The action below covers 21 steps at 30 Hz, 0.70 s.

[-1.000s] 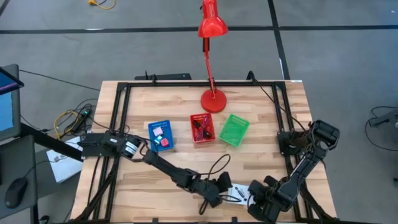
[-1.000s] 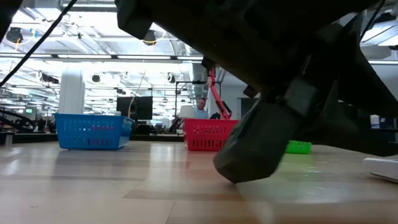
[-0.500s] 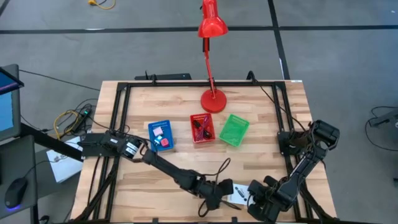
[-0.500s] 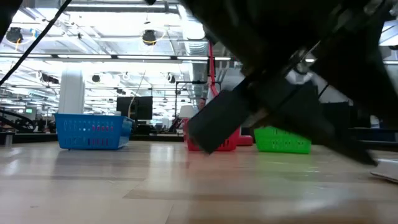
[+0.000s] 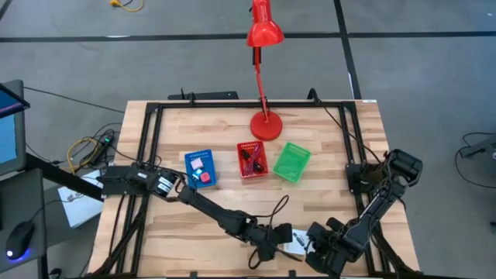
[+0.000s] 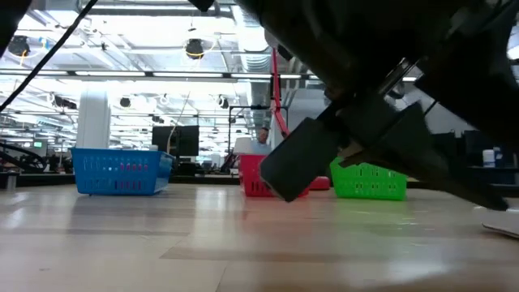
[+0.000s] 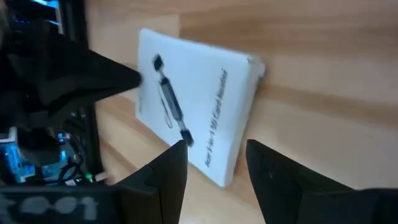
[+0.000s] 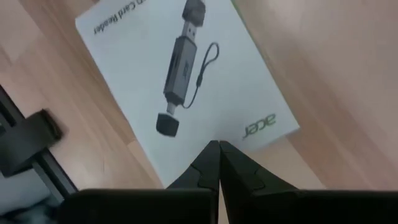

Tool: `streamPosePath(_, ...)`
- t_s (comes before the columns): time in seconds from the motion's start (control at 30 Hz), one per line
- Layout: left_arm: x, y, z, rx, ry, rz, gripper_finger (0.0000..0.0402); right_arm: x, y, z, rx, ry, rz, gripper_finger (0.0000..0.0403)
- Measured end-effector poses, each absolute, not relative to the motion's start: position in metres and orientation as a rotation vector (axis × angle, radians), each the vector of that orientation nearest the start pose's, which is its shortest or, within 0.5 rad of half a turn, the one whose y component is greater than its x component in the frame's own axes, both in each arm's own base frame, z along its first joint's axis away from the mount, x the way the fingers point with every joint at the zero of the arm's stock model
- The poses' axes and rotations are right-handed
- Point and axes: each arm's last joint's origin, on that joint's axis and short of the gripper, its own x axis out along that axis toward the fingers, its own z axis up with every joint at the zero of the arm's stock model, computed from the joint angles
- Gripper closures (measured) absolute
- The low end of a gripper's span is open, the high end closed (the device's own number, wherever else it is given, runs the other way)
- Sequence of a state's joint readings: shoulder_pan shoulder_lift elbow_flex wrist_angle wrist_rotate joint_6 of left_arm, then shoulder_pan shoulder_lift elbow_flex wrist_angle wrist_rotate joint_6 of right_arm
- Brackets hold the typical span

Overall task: Pick and place items into bin
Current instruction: Put the white box into the green bin

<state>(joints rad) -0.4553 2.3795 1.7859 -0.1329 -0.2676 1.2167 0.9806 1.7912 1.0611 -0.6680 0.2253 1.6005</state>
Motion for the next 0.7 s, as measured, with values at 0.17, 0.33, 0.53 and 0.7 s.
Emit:
streamPosePath(0.17, 0.468, -0.221, 0.133, 1.415, 0.526, -0.594, 0.0246, 0.19, 0.256, 0.142, 0.564, 1.283, -0.424, 0.0403)
streamPosePath(0.33, 0.467, -0.221, 0.133, 1.405, 0.538, -0.589, 0.0246, 0.19, 0.257, 0.137, 0.547, 1.315, -0.415, 0.0403)
streamPosePath(0.53, 0.469, -0.219, 0.134, 1.393, 0.532, -0.58, 0.0246, 0.183, 0.258, 0.143, 0.57, 1.265, -0.439, 0.0403)
streamPosePath(0.7, 0.469, -0.219, 0.134, 1.388, 0.525, -0.589, 0.0246, 0.18, 0.262, 0.136, 0.581, 1.269, -0.47, 0.0403)
